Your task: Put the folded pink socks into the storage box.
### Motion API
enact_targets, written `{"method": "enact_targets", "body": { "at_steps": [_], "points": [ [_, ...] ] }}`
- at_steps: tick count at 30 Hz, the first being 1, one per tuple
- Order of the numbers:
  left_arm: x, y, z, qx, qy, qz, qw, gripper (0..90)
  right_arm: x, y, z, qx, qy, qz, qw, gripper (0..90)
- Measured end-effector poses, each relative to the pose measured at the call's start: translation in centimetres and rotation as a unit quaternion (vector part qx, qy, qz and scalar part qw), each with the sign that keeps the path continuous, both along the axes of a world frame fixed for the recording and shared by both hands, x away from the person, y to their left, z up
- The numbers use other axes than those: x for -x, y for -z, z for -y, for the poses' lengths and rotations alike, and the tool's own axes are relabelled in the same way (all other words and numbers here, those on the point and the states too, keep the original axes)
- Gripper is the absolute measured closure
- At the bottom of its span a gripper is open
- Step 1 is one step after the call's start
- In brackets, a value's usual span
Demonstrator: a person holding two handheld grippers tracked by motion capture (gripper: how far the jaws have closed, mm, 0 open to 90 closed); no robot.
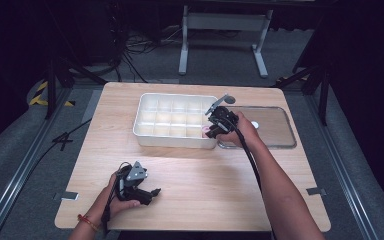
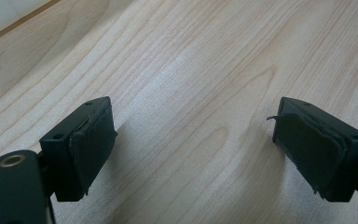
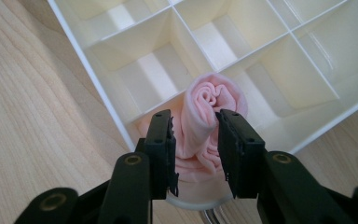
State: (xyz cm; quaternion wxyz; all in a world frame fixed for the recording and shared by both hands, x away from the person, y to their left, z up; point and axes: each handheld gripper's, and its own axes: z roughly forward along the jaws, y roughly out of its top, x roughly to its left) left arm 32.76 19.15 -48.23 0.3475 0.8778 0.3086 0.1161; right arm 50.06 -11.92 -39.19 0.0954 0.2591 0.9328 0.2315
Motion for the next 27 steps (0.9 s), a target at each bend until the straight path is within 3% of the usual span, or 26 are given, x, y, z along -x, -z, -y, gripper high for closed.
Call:
{"method": "enact_targets", "body": {
  "at_steps": [10,27],
  "points": [
    [0.0,0.0,0.0,0.002,-0.002,-0.002,1.0,13.1,1.1,-1.1,0.2,-0.011,-0.003,0.02,0.9997,59.8],
    [0.1,0.0,0.0,0.0,-0.003,0.002,1.0,13.1,2.9,-2.4,1.4,-0.022,-0.012,0.044,0.9987,60.6]
  ]
}}
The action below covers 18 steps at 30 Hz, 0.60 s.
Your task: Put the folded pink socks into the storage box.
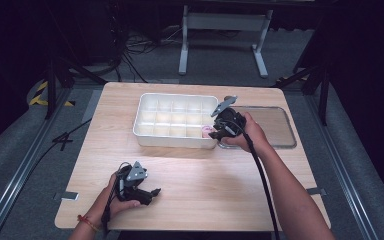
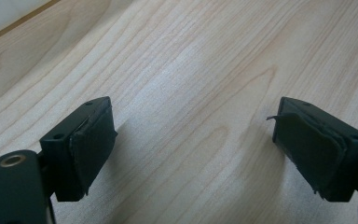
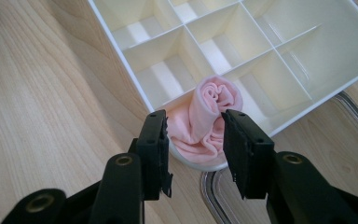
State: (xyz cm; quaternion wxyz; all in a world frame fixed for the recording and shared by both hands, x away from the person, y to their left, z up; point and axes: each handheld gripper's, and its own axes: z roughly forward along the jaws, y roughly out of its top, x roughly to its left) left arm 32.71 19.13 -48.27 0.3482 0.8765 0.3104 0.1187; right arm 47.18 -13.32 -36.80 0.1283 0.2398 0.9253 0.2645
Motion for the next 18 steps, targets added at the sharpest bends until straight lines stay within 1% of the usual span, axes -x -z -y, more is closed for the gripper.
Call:
{"method": "enact_targets", "body": {
  "at_steps": [13,17,18],
  "points": [
    [0.0,0.0,0.0,0.001,-0.001,0.0,1.0,13.1,1.1,-0.6,1.0,-0.004,-0.007,0.013,0.9999,58.6],
    [0.0,0.0,0.0,0.001,0.0,0.0,1.0,13.1,1.7,-0.9,1.6,-0.012,-0.008,0.016,0.9998,58.1],
    [0.0,0.0,0.0,0.001,-0.001,0.0,1.0,13.1,1.8,-0.9,1.7,-0.009,-0.008,0.022,0.9997,57.9]
  ]
}}
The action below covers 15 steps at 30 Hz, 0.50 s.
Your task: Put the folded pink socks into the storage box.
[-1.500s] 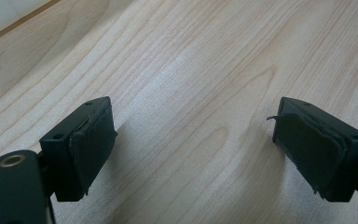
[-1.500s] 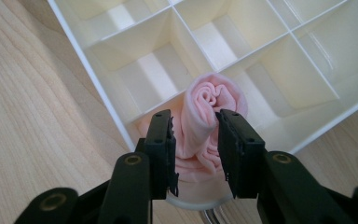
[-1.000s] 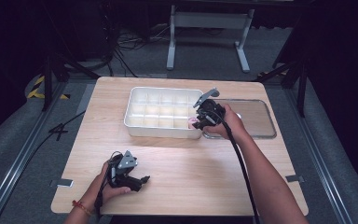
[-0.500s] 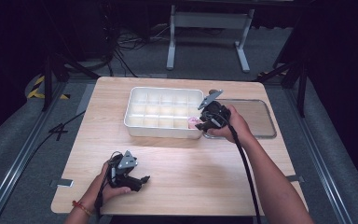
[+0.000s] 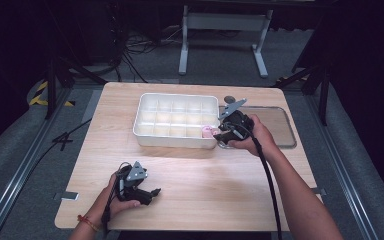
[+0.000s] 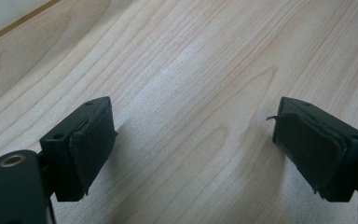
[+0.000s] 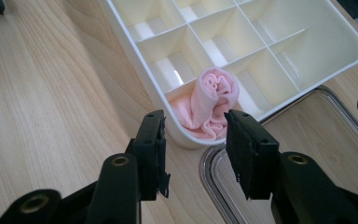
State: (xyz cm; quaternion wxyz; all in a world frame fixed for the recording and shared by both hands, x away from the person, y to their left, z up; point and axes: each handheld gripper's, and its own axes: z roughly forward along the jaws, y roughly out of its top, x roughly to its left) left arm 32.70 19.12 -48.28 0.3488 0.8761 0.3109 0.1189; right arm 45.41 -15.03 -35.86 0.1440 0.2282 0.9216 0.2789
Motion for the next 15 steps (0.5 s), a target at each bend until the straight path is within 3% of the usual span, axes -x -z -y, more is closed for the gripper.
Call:
{"method": "enact_targets", "body": {
  "at_steps": [15],
  "points": [
    [0.0,0.0,0.0,0.0,0.0,0.0,1.0,13.1,1.3,0.2,1.5,0.001,-0.006,0.005,1.0,56.9]
  ]
}}
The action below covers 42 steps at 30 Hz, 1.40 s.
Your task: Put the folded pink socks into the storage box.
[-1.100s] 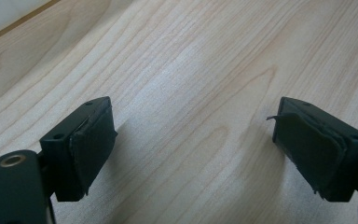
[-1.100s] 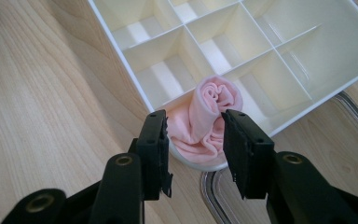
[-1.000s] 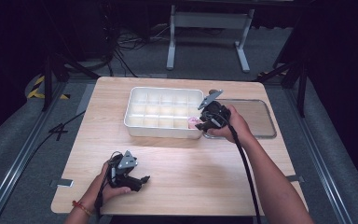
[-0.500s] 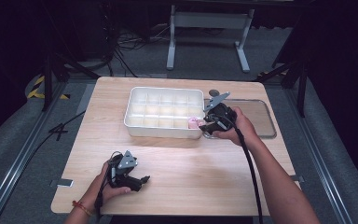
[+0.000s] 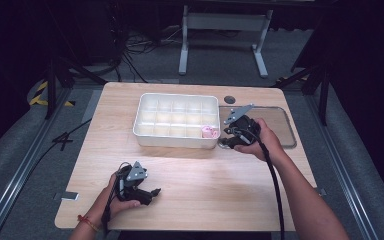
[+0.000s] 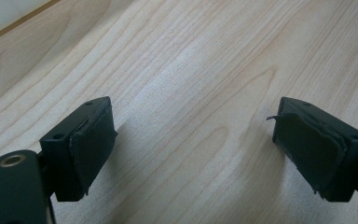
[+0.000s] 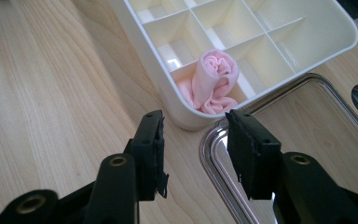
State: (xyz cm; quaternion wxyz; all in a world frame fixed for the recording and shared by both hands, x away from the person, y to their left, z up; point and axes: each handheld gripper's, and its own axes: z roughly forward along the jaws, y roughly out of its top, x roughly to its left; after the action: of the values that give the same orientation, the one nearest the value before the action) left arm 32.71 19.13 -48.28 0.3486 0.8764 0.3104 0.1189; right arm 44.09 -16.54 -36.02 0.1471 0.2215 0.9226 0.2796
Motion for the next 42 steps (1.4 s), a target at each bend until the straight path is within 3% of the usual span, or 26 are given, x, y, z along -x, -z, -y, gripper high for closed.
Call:
{"method": "enact_targets", "body": {
  "at_steps": [42],
  "points": [
    [0.0,0.0,0.0,0.0,0.0,0.0,1.0,13.1,3.4,1.2,3.1,0.002,-0.006,0.014,0.9999,50.2]
  ]
}}
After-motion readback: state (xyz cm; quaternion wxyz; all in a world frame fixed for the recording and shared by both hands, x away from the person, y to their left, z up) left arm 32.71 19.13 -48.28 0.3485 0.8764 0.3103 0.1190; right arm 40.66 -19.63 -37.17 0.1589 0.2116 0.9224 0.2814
